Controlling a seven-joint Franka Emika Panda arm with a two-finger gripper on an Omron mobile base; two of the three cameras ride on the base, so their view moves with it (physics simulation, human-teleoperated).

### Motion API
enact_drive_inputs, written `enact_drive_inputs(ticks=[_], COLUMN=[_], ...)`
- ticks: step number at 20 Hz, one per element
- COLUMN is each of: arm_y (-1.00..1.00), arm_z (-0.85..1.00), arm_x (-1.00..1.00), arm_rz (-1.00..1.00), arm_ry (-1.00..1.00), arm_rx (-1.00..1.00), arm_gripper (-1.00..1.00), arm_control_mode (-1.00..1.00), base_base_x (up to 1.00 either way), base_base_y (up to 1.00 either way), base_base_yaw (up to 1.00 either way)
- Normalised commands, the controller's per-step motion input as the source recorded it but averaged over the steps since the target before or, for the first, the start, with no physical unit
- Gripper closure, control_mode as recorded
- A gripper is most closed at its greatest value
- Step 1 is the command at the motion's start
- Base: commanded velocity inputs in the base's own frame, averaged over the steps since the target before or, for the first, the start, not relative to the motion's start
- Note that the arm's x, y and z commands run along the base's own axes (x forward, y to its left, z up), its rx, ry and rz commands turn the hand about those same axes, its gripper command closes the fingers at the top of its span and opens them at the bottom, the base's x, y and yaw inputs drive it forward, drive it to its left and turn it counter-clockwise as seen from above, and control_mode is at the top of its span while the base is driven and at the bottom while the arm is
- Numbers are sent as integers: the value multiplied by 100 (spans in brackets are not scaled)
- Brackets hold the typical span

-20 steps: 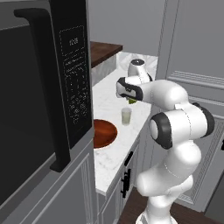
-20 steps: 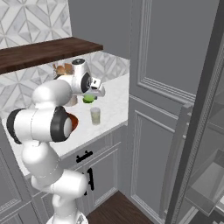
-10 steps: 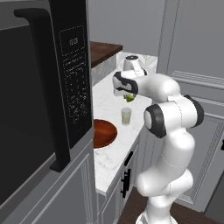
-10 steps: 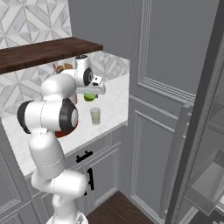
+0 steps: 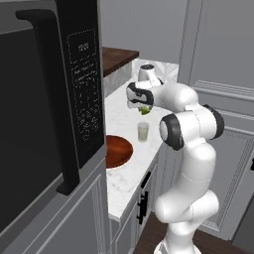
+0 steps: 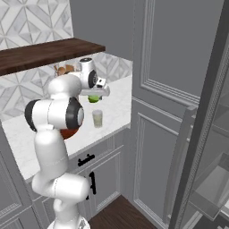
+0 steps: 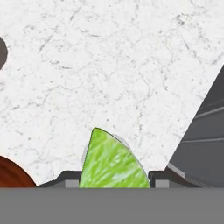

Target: Grab a lemon wedge from the fridge and one ice cube from the ice bowl, and put them in the glass of lemonade.

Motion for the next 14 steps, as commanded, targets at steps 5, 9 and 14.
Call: enact_drive_inputs(ticks=[5, 9, 14], arm_y=[0, 0, 0], arm_z=[-59, -17, -17], arm_x=[3, 0, 0], arm_rz=[0, 0, 0], arm_ry=[-2, -8, -7], arm_rx=[2, 0, 0], arm_gripper=[100, 100, 100], arm_control_mode=[-100, -100, -100], base_base_x=[0, 0, 0], base_base_y=[0, 0, 0], base_base_yaw=[0, 0, 0])
